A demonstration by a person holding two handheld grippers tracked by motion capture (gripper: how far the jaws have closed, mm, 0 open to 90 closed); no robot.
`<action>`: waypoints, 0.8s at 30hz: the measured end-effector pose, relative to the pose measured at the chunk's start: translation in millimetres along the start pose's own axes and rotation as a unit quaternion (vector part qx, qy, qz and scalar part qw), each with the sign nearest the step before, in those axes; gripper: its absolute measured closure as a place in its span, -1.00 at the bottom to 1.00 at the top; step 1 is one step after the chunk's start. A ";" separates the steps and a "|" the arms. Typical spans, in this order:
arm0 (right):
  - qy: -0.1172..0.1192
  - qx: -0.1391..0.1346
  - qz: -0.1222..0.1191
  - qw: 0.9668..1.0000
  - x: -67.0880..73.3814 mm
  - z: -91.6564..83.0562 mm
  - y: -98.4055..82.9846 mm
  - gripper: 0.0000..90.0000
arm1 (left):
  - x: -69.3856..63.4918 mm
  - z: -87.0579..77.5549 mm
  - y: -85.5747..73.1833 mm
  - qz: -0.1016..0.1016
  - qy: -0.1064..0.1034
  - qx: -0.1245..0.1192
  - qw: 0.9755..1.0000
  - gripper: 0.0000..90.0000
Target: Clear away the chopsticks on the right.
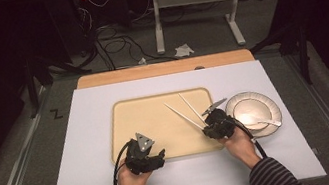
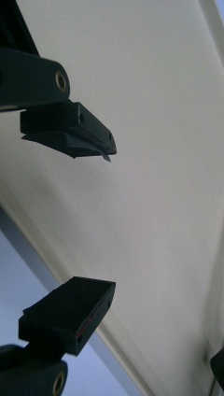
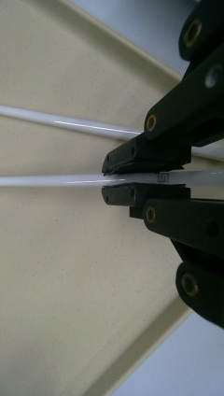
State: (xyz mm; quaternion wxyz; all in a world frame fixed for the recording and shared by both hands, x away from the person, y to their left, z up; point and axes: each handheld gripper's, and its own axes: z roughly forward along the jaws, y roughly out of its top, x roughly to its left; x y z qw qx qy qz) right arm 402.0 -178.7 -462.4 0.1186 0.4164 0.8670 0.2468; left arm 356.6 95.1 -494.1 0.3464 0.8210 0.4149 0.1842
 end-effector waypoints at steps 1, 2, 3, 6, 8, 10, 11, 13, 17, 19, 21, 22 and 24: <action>-0.002 0.003 0.000 1.000 0.8 2.7 1.6 0.88 | 0.6 -1.0 -1.1 -0.003 0.002 0.000 1.000 -0.35; 0.002 0.004 0.001 1.000 1.5 5.8 2.9 0.88 | 1.0 -2.2 -2.3 -0.005 0.004 0.000 1.000 -0.35; 0.003 0.009 -0.001 1.000 2.0 8.4 4.5 0.88 | 1.5 -3.6 -3.7 -0.006 0.006 0.000 1.000 -0.35; 0.007 0.015 -0.007 1.000 3.1 16.6 8.6 0.87 | 3.4 -7.5 -7.8 -0.012 0.016 0.002 1.000 -0.35; 0.009 0.020 -0.008 1.000 3.7 21.0 11.5 0.87 | 5.0 -10.2 -10.5 -0.020 0.019 0.000 1.000 -0.35; 0.010 0.024 -0.010 1.000 4.4 25.7 14.3 0.87 | 6.0 -12.9 -13.0 -0.024 0.026 -0.002 0.999 -0.35; 0.013 0.024 -0.007 1.000 4.9 27.3 14.9 0.87 | 6.5 -14.4 -14.2 -0.025 0.027 -0.003 0.999 -0.35; 0.013 0.024 -0.016 1.000 4.7 31.4 17.1 0.87 | 7.1 -16.8 -16.3 -0.028 0.031 -0.004 0.999 -0.35; 0.010 0.033 -0.025 0.999 6.8 37.4 20.3 0.87 | 8.5 -20.5 -20.0 -0.034 0.037 -0.004 0.999 -0.35; 0.011 0.033 -0.029 0.999 7.9 40.4 20.4 0.87 | 9.1 -22.1 -21.4 -0.037 0.039 -0.005 0.999 -0.35; 0.006 0.037 -0.035 0.999 9.0 42.4 20.1 0.87 | 9.8 -23.3 -22.4 -0.038 0.040 -0.007 0.998 -0.35; 0.002 0.037 -0.038 0.999 9.5 42.2 20.0 0.87 | 10.1 -23.8 -22.6 -0.039 0.040 -0.006 0.998 -0.35; 0.003 0.039 -0.038 0.999 10.2 41.7 19.6 0.84 | 10.4 -23.9 -22.7 -0.039 0.040 -0.007 0.998 -0.35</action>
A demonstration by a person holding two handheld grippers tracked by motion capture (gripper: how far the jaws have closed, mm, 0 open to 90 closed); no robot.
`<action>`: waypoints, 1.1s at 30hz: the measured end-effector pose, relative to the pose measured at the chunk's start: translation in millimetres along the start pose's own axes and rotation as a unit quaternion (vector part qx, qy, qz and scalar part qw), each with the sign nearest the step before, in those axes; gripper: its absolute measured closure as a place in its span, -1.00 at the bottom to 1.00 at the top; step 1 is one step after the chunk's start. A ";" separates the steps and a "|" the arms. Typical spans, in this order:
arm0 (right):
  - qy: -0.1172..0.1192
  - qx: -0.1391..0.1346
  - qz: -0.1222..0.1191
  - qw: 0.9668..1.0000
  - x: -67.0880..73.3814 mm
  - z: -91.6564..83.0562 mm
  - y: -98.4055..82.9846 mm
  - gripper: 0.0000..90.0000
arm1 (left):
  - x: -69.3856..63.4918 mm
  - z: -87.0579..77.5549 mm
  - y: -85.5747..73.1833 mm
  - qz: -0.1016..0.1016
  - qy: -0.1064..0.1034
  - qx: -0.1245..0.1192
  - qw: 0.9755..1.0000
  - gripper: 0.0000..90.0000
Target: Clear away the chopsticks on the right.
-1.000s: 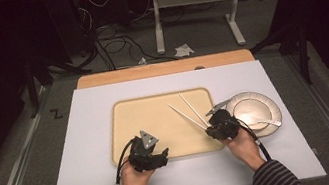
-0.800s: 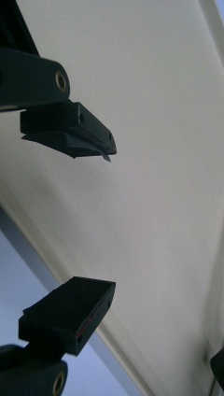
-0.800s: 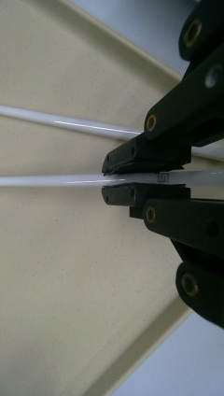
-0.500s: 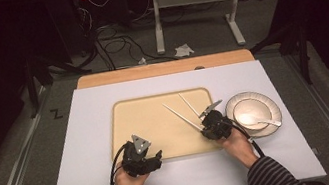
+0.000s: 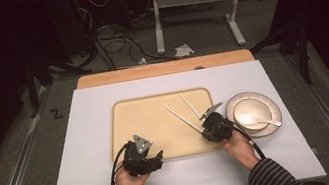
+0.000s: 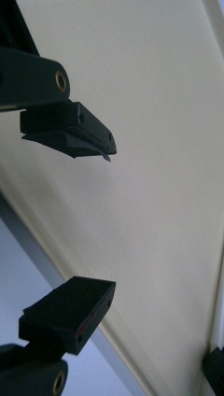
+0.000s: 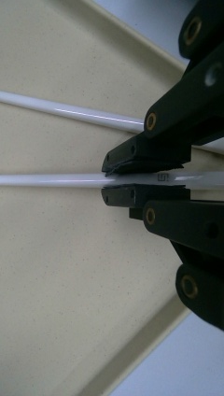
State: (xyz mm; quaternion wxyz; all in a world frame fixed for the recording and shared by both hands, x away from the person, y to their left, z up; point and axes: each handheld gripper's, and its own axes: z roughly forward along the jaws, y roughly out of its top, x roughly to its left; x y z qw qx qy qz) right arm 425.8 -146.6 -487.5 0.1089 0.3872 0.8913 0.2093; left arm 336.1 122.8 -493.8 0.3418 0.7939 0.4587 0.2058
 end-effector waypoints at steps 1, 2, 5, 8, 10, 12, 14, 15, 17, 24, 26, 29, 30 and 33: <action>-0.001 -0.001 0.001 1.000 0.7 -0.1 -0.6 0.84 | -0.1 0.4 0.1 0.001 0.000 0.001 1.000 -0.35; -0.001 -0.001 -0.001 1.000 1.0 -0.4 -1.1 0.81 | -0.3 0.7 0.2 0.001 -0.001 0.001 1.000 -0.35; -0.003 -0.003 -0.002 1.000 2.2 -0.8 -2.4 0.75 | -1.6 1.4 0.5 0.004 -0.003 0.002 1.000 -0.35; -0.005 -0.002 -0.007 1.000 3.1 -1.2 -3.1 0.75 | -1.7 1.3 0.5 0.005 -0.003 0.001 1.000 -0.35; -0.006 0.000 -0.006 1.000 4.1 -1.8 -3.4 0.80 | -1.6 1.8 0.6 0.004 -0.003 0.002 1.000 -0.35; -0.006 -0.001 -0.007 1.000 4.2 -2.0 -4.2 0.86 | -1.8 2.2 0.8 0.004 -0.003 0.002 1.000 -0.35; -0.005 -0.001 -0.009 1.000 4.0 -2.2 -4.7 0.92 | -2.3 2.3 0.8 0.005 -0.003 0.002 1.000 -0.35; -0.006 -0.001 -0.009 1.000 4.0 -2.4 -4.8 0.94 | -2.4 2.3 0.9 0.005 -0.003 0.002 1.000 -0.35; -0.007 0.000 -0.009 1.000 4.2 -2.6 -4.8 0.97 | -2.2 2.1 0.8 0.005 -0.003 0.002 1.000 -0.35; -0.006 -0.024 -0.013 1.000 3.2 -8.2 -3.3 1.00 | -2.0 1.5 0.3 0.005 -0.002 0.002 1.000 -0.35; -0.004 -0.035 -0.016 0.999 2.2 -10.3 -2.5 1.00 | -2.1 1.4 -0.1 0.004 -0.001 0.001 1.000 -0.35; 0.003 -0.045 -0.019 0.999 2.7 -10.4 -1.1 1.00 | -2.5 0.9 -0.9 0.003 0.000 0.001 1.000 -0.35; 0.005 -0.046 -0.024 0.999 3.6 -9.2 -0.2 0.99 | -2.2 0.6 -1.2 0.002 0.000 0.001 1.000 -0.35; 0.011 -0.039 -0.031 0.999 8.0 -4.2 2.9 0.99 | -1.3 -0.9 -2.5 0.000 0.002 0.001 1.000 -0.35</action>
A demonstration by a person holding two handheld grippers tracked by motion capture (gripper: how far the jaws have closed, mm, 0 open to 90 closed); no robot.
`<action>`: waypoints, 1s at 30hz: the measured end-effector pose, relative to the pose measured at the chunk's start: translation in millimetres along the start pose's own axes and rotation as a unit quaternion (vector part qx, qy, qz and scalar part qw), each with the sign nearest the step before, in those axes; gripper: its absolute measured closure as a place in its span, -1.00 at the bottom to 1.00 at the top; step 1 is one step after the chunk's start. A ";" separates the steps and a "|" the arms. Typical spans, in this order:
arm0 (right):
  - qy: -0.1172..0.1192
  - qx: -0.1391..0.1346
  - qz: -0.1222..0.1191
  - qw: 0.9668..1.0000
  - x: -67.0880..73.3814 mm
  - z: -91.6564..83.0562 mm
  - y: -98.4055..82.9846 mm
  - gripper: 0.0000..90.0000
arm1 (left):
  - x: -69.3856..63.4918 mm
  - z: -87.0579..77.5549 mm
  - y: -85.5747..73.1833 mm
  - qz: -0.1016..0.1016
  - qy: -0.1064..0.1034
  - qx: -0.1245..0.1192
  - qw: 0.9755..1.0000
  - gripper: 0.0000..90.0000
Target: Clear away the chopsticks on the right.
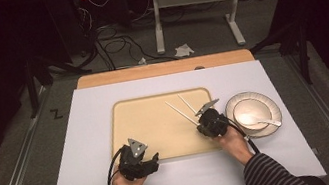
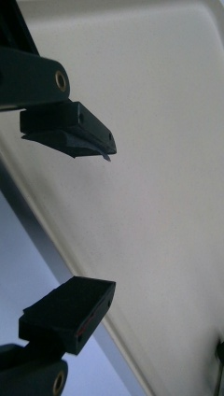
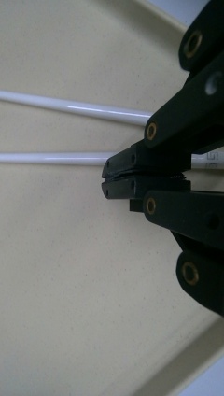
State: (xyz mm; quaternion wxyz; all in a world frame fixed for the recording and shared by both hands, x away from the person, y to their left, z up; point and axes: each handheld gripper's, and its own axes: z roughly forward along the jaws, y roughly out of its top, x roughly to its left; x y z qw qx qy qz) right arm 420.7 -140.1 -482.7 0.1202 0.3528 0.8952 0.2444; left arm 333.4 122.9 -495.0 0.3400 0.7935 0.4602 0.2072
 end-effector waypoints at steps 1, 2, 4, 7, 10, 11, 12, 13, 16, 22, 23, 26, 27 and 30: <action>0.003 0.002 0.000 1.000 1.2 2.2 0.9 0.99 | 0.4 -0.6 -0.4 -0.001 0.001 -0.001 1.000 -0.35; 0.004 0.003 0.002 1.000 2.1 4.6 1.5 0.99 | 0.8 -1.3 -0.9 -0.002 0.002 0.000 1.000 -0.35; 0.004 0.010 -0.008 1.000 1.4 8.2 2.6 0.99 | 1.4 -2.2 -1.9 -0.004 0.004 0.000 1.000 -0.35; 0.001 0.014 -0.003 1.000 -1.5 12.3 3.4 0.98 | 2.1 -3.5 -3.4 -0.006 0.007 0.000 1.000 -0.35; -0.003 0.011 0.006 1.000 -5.9 13.3 4.1 0.98 | 2.5 -4.8 -4.9 -0.010 0.010 0.000 1.000 -0.35; -0.004 0.009 0.007 1.000 -7.2 13.6 4.0 0.98 | 2.8 -5.3 -5.5 -0.010 0.011 0.001 1.000 -0.35; -0.007 0.010 0.008 1.000 -8.3 13.6 4.2 0.98 | 3.0 -5.8 -5.9 -0.011 0.011 0.001 1.000 -0.35; -0.008 0.007 0.010 1.000 -9.2 14.1 4.2 0.98 | 3.1 -6.3 -6.3 -0.012 0.013 0.001 1.000 -0.35; -0.014 0.008 0.018 1.000 -12.7 14.2 4.4 0.95 | 4.0 -7.5 -7.4 -0.014 0.014 -0.001 1.000 -0.35; -0.022 0.011 0.037 0.999 -19.3 13.2 3.4 0.88 | 3.6 -6.9 -7.6 -0.013 0.013 0.000 1.000 -0.35; -0.022 0.009 0.034 0.999 -20.6 13.3 3.3 0.87 | 3.5 -6.7 -7.5 -0.013 0.013 0.001 1.000 -0.35; -0.022 0.008 0.035 0.999 -21.6 13.4 3.1 0.87 | 3.7 -6.8 -7.5 -0.013 0.012 0.001 1.000 -0.35; -0.021 0.007 0.034 0.999 -21.5 13.5 3.1 0.87 | 3.8 -7.0 -7.6 -0.014 0.012 0.000 1.000 -0.35; -0.020 0.007 0.035 0.999 -21.6 13.5 3.1 0.85 | 3.9 -7.1 -7.6 -0.014 0.012 0.000 1.000 -0.35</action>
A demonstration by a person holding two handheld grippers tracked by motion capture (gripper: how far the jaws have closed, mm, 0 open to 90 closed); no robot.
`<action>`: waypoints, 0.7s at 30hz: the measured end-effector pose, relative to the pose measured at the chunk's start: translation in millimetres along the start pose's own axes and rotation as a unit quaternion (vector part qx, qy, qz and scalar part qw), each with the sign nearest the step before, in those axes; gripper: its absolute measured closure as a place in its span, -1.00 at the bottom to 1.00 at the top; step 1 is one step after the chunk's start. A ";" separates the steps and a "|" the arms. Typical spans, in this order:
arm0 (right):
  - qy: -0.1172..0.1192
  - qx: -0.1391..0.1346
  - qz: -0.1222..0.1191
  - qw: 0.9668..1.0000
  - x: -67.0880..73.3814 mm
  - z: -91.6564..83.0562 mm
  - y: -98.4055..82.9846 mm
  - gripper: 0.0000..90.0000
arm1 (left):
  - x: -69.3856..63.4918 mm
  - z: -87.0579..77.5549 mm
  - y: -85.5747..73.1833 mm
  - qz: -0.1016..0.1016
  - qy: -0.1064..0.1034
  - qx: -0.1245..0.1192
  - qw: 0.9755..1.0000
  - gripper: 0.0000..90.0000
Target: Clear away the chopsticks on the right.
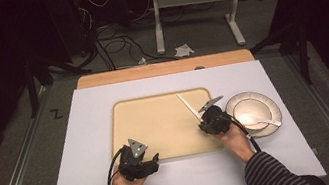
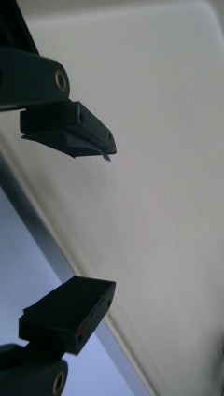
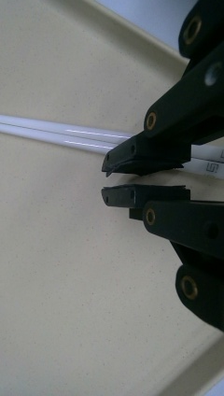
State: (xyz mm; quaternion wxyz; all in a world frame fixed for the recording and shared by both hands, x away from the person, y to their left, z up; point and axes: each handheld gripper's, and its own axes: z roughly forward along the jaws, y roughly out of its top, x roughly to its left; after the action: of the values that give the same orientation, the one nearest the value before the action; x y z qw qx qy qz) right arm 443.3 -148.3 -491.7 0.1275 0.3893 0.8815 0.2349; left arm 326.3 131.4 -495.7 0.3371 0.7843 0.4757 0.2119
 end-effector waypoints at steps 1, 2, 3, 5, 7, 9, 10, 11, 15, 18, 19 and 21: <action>0.000 -0.001 0.001 1.000 0.0 0.2 0.0 0.85 | -0.1 0.1 0.0 0.000 -0.001 0.000 1.000 -0.35; 0.001 -0.001 0.000 1.000 0.1 0.1 0.1 0.84 | -0.3 0.2 0.1 0.001 -0.001 0.001 1.000 -0.35; 0.001 0.000 0.000 1.000 0.2 0.0 0.2 0.84 | -0.4 0.4 0.1 0.001 -0.001 0.001 1.000 -0.35; 0.002 0.000 0.000 1.000 0.8 -0.1 0.2 0.84 | -0.6 0.6 0.2 0.001 -0.001 0.001 1.000 -0.35; 0.005 0.000 0.000 1.000 0.8 -0.1 0.2 0.84 | -0.6 0.7 0.2 0.001 -0.001 0.001 1.000 -0.35; 0.005 -0.001 -0.001 1.000 1.0 -0.2 0.2 0.82 | -0.7 0.7 0.2 0.001 -0.001 0.001 1.000 -0.35; 0.005 -0.001 -0.001 1.000 0.9 -0.4 0.2 0.80 | -0.9 0.6 0.3 0.002 -0.001 0.002 1.000 -0.35; 0.006 -0.003 -0.001 1.000 0.7 -0.6 0.2 0.77 | -1.0 0.6 0.3 0.002 -0.002 0.002 1.000 -0.35; 0.007 -0.006 0.002 1.000 0.4 -2.6 0.1 0.69 | -1.5 1.0 0.4 0.003 -0.003 0.003 1.000 -0.36; 0.007 -0.005 -0.001 1.000 0.6 -2.8 0.1 0.64 | -2.0 1.3 0.5 0.005 -0.004 0.003 1.000 -0.36; 0.008 -0.004 -0.003 1.000 0.6 -2.7 0.1 0.62 | -2.1 1.3 0.4 0.006 -0.004 0.004 1.000 -0.36; 0.008 -0.005 -0.005 1.000 0.9 -2.7 0.2 0.57 | -2.2 1.4 0.4 0.006 -0.005 0.004 1.000 -0.36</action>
State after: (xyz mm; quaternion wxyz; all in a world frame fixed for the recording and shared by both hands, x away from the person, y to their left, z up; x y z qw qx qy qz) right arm 441.8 -148.4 -489.3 0.1237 0.3825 0.8831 0.2418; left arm 326.4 128.8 -496.4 0.3352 0.7896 0.4701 0.2080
